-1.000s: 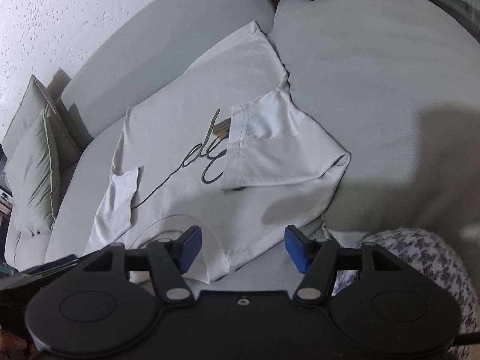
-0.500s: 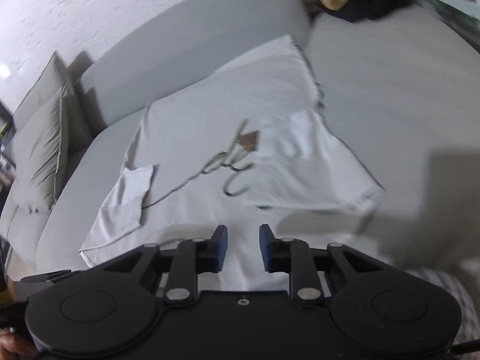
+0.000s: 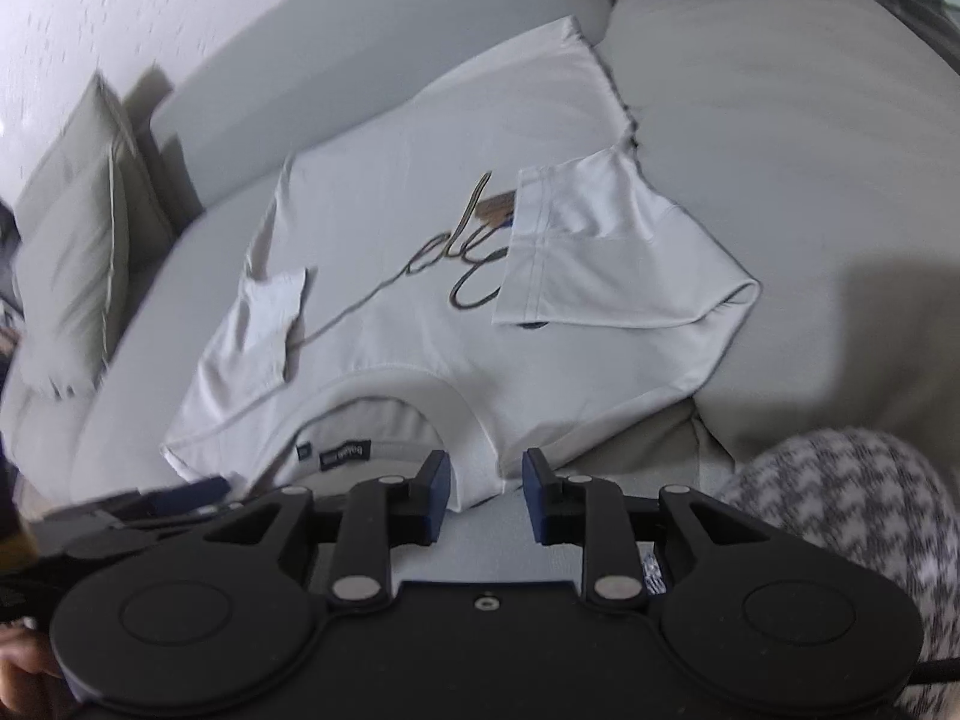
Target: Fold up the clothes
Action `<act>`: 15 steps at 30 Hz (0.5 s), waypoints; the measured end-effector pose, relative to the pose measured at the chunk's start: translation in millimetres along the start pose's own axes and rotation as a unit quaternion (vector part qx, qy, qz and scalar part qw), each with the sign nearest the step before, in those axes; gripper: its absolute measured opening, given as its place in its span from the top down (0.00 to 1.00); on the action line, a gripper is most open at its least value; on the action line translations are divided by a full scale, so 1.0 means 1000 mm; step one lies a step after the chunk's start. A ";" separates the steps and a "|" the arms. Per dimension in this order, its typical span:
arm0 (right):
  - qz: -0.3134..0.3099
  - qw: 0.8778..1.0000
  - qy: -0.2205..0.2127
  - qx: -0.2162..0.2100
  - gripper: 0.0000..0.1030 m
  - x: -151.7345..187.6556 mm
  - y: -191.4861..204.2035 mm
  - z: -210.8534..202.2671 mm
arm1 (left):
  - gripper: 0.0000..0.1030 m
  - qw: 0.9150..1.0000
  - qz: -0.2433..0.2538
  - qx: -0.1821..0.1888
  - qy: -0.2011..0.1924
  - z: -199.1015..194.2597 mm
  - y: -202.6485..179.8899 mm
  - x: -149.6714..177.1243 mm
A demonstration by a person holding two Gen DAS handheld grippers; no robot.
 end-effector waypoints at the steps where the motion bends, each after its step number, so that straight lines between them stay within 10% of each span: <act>1: 0.008 1.000 -0.006 -0.005 0.74 0.000 -0.002 -0.003 | 0.27 1.000 0.003 -0.001 -0.002 -0.001 -0.001 0.000; 15: 0.024 0.996 -0.083 -0.030 0.63 -0.017 0.000 -0.053 | 0.35 0.995 0.022 -0.022 -0.090 -0.057 0.001 -0.021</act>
Point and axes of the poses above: each gripper's, at about its wrist camera, not at the fingertips, and z roughly the way its jaws point, y to its left, x to its underside, the point moved 5 cm from there along z, roughly the way its jaws point
